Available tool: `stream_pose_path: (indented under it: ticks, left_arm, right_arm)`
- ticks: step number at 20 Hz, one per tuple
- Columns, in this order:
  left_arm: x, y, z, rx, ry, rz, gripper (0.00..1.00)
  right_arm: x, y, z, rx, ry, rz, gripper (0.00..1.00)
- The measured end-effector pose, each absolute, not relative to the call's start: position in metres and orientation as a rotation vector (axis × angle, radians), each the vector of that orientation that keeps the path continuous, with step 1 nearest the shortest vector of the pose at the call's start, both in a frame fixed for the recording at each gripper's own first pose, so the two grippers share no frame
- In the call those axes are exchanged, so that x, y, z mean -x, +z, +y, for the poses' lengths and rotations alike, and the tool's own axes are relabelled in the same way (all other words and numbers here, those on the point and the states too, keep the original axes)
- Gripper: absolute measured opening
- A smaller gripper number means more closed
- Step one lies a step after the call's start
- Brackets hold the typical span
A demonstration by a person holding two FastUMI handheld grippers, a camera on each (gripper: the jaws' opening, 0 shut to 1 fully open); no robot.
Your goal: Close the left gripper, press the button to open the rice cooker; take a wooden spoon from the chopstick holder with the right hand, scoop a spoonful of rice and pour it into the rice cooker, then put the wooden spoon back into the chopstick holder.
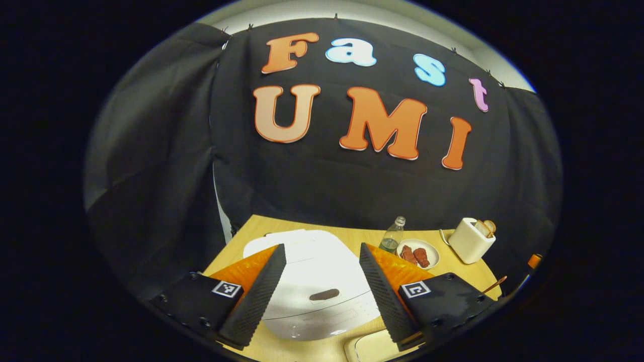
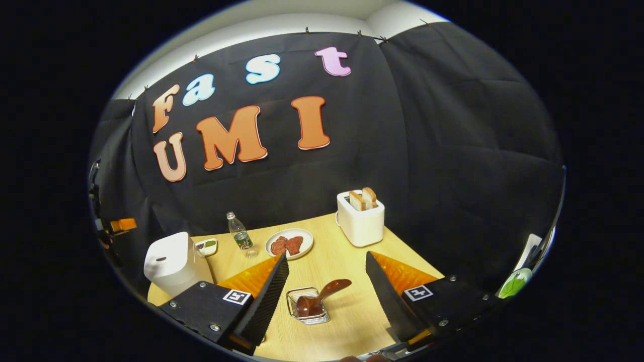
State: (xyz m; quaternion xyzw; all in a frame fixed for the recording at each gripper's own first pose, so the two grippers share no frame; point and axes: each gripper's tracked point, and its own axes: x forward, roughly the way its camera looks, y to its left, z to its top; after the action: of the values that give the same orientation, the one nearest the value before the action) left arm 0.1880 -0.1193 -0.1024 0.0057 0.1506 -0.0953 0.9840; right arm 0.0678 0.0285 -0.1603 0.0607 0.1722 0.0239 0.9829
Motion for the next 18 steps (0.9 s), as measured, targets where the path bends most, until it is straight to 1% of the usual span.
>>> stream_pose_path:
  ticks: [2, 5, 9, 10, 11, 12, 15, 16, 17, 18]
  left_arm:
    - [-0.165, -0.064, -0.107, -0.009, -0.173, 0.234, 0.99]
    - [-0.128, -0.016, -0.091, 0.037, -0.166, 0.145, 0.99]
    - [-0.082, 0.029, -0.072, 0.017, -0.164, 0.051, 0.99]
    - [-0.072, 0.036, -0.068, 0.01, -0.158, 0.036, 1.0]
    - [-0.063, 0.039, -0.062, 0.004, -0.153, 0.025, 1.0]
    - [-0.055, 0.04, -0.056, -0.003, -0.142, 0.023, 1.0]
    - [-0.038, 0.044, -0.035, -0.002, -0.102, 0.01, 1.0]
    - [-0.032, 0.046, -0.031, 0.005, -0.096, 0.007, 1.0]
    - [-0.03, 0.048, -0.027, 0.016, -0.093, 0.007, 0.98]
    - [-0.027, 0.049, -0.023, 0.025, -0.09, 0.007, 0.99]
  right_arm:
    - [-0.076, -0.134, 0.025, -0.089, 0.059, 0.291, 0.95]
    - [-0.069, -0.093, 0.028, -0.038, 0.074, 0.2, 0.95]
    - [-0.055, -0.047, 0.036, 0.019, 0.094, 0.112, 0.95]
    - [-0.05, -0.034, 0.037, 0.029, 0.1, 0.089, 0.95]
    - [-0.044, -0.025, 0.039, 0.033, 0.106, 0.071, 1.0]
    - [-0.039, -0.017, 0.041, 0.027, 0.114, 0.06, 0.95]
    - [-0.023, 0.0, 0.043, -0.007, 0.134, 0.033, 0.95]
    - [-0.019, 0.006, 0.039, -0.002, 0.123, 0.016, 0.95]
    - [-0.017, 0.01, 0.032, 0.006, 0.11, 0.005, 0.95]
    - [-0.014, 0.012, 0.03, 0.013, 0.099, -0.002, 0.95]
